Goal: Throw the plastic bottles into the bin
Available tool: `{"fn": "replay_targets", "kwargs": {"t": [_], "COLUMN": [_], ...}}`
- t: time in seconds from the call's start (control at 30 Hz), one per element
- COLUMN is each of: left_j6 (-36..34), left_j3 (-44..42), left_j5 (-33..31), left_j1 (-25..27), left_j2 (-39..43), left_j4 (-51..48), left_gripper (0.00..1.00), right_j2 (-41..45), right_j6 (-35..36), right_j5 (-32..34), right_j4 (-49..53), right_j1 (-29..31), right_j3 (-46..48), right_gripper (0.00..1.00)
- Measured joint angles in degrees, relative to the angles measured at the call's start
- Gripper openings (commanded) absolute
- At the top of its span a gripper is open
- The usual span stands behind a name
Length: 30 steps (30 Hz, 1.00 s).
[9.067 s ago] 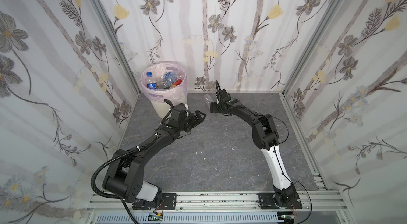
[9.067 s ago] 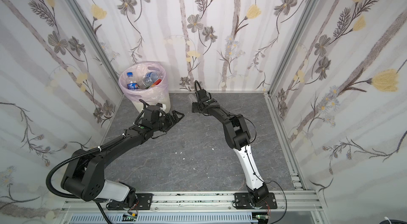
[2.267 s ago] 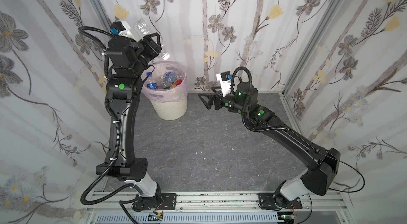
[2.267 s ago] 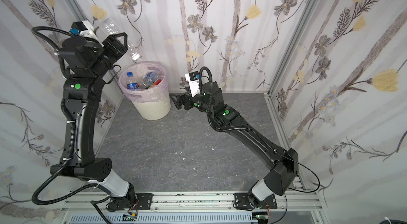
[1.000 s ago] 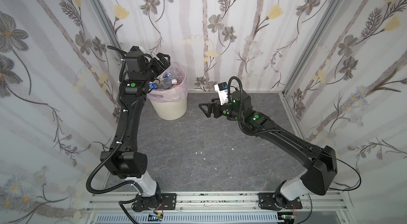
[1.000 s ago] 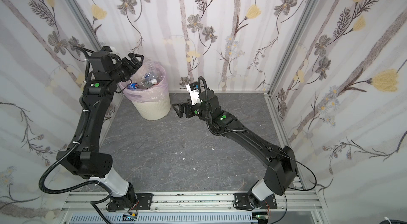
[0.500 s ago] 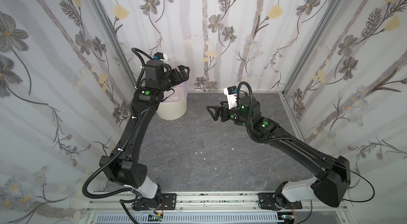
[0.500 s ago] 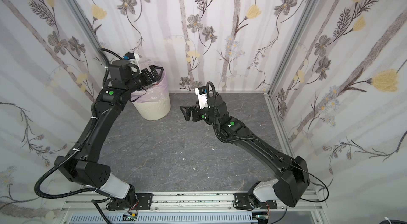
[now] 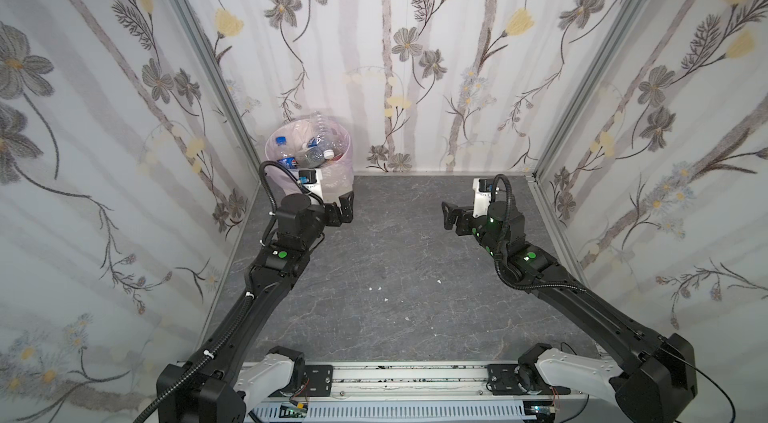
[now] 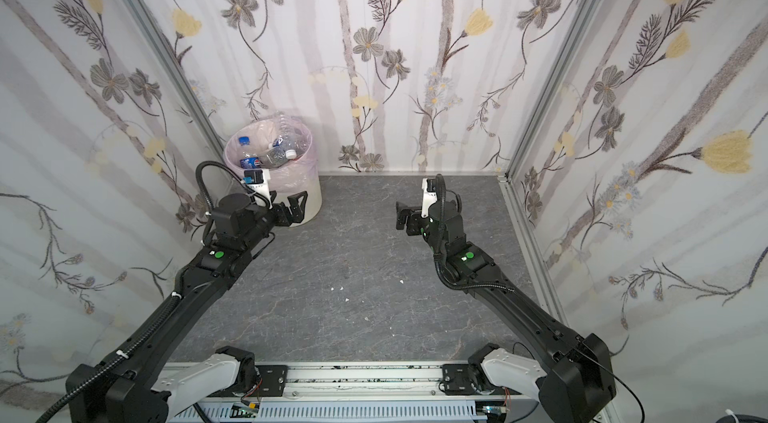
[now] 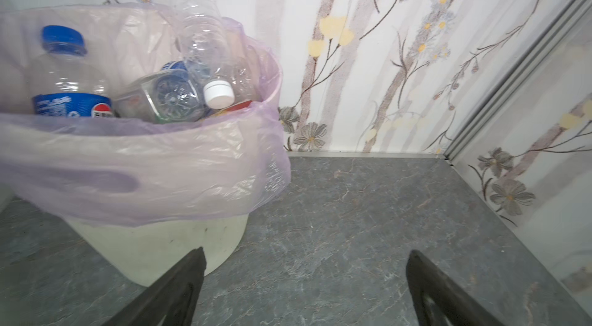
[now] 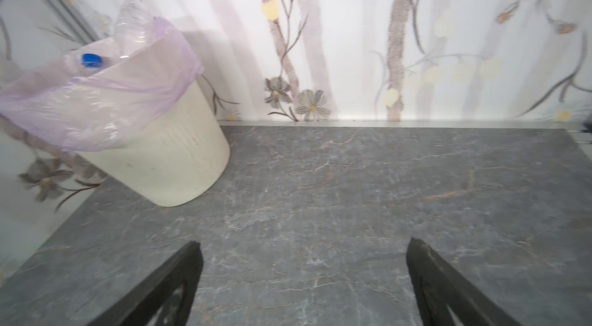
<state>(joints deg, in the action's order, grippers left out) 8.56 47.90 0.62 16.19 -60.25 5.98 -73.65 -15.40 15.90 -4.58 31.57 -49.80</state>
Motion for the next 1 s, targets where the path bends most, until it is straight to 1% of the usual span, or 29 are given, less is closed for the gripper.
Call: {"fn": "replay_targets", "kwargs": {"t": [0.1, 0.2, 0.33, 0.4, 0.47, 0.63, 0.7, 0.8, 0.93, 1.0], "left_j6": [-2.5, -3.7, -3.5, -2.1, -0.4, 3.6, 4.6, 5.6, 4.8, 2.9], "left_j3": [-8.3, -14.2, -17.8, -18.6, -19.4, -21.1, -21.6, -23.0, -23.6, -24.0], "left_j5": [-6.8, -13.0, -18.9, -20.5, -21.4, -22.6, -23.4, -23.7, -21.6, -20.2], "left_j1": [-0.2, -1.3, -4.9, -7.2, -9.0, -11.1, -11.9, -13.2, -14.3, -14.4], "left_j2": [2.6, 2.9, -0.4, -2.4, -4.4, -11.9, -14.8, -18.5, -23.0, -24.2], "left_j4": [5.1, 8.8, 12.9, 14.2, 15.5, 18.7, 19.8, 24.7, 30.4, 34.9], "left_gripper": [1.0, 1.0, 1.0, 1.0, 1.0, 1.0, 1.0, 1.0, 1.0, 1.0], "right_j2": [2.2, 3.5, 4.0, 4.0, 3.8, 0.9, -1.2, -3.8, -5.9, -5.9], "right_j6": [2.5, 4.0, 4.4, 4.6, 5.0, 5.4, 5.5, 5.5, 6.2, 7.0], "right_j5": [5.8, 11.4, 15.6, 17.5, 19.1, 22.5, 23.5, 23.5, 23.1, 23.0], "right_j4": [-3.1, -4.7, -8.1, -10.2, -12.6, -22.1, -25.0, -29.3, -34.0, -37.1], "right_j1": [-1.5, -4.8, -10.7, -13.3, -15.6, -20.2, -20.8, -21.1, -21.2, -21.3], "right_j3": [5.7, 10.4, 14.7, 17.2, 19.4, 25.2, 26.4, 27.6, 28.5, 29.4], "right_gripper": [1.0, 1.0, 1.0, 1.0, 1.0, 1.0, 1.0, 1.0, 1.0, 1.0]}}
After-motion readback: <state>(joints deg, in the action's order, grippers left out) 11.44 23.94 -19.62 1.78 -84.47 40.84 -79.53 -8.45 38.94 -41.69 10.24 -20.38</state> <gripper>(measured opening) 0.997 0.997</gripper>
